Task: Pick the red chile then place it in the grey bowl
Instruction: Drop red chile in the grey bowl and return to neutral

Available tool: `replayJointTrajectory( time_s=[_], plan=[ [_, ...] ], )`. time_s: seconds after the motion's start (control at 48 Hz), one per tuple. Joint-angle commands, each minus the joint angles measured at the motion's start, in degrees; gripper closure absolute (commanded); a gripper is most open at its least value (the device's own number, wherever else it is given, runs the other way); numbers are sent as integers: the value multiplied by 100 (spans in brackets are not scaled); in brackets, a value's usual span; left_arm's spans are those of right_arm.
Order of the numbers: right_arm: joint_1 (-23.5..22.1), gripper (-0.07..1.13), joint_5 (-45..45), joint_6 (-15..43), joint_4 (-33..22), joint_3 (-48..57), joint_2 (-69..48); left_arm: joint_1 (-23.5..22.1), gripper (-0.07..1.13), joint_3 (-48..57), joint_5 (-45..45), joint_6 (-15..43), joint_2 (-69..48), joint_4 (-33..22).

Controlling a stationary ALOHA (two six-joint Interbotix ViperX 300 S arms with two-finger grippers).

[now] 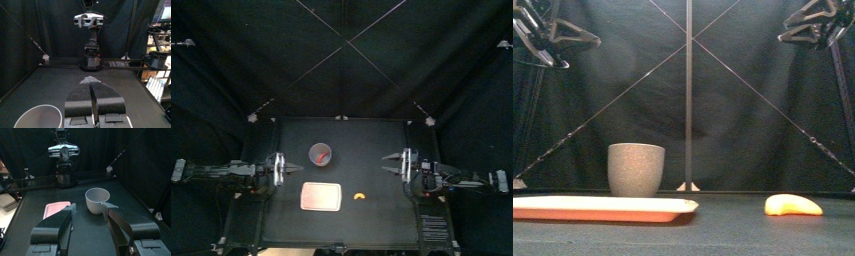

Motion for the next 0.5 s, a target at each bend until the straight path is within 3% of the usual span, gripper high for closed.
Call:
replayJointTrajectory(
  time_s=[0.021,0.5],
  plan=[
    [18,22,-18,0,18,-35,26,18,109,-70,-26,0,18,9],
    [79,22,35,0,88,70,-132,44,109,-62,88,0,-62,0]
  ],
)
